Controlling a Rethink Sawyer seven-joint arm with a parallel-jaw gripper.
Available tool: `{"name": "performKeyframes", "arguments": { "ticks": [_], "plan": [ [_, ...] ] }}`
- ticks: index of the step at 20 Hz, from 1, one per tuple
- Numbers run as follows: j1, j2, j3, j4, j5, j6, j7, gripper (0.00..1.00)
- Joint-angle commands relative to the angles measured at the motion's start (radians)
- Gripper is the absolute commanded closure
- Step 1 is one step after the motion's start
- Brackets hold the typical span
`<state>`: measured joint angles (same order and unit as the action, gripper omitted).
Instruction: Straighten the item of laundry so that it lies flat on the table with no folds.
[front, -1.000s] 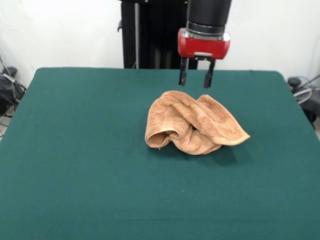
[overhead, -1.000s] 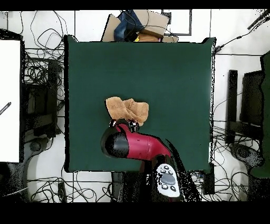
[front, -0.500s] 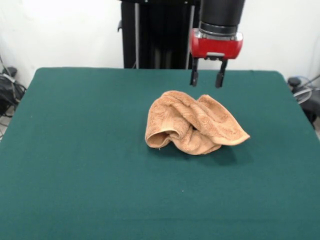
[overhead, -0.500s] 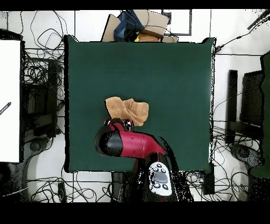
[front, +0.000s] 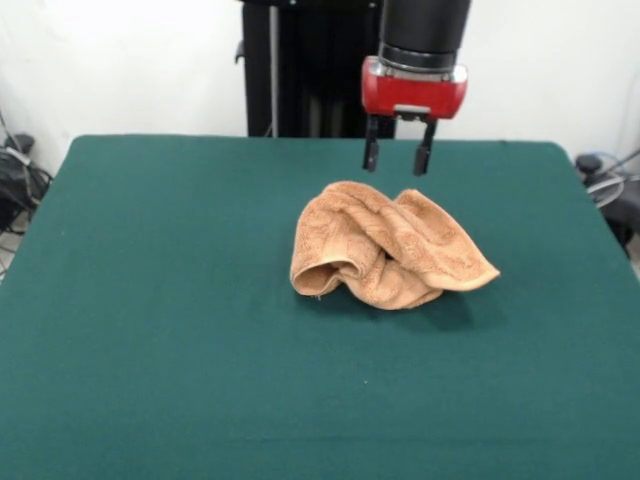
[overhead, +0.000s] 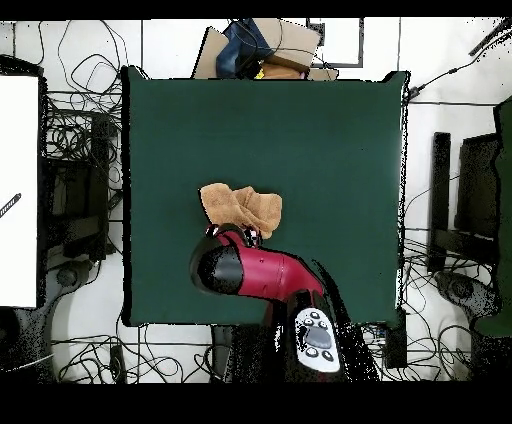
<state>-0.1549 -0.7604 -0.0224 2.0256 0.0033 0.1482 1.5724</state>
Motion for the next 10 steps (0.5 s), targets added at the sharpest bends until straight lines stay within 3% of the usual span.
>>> {"name": "performKeyframes", "arguments": {
  "ticks": [1, 10],
  "plan": [
    [-0.031, 0.025, 0.028, -0.024, 0.050, 0.076, 0.186, 0.00],
    [-0.009, 0.059, 0.011, -0.066, 0.074, 0.089, 0.200, 0.00]
  ]
}}
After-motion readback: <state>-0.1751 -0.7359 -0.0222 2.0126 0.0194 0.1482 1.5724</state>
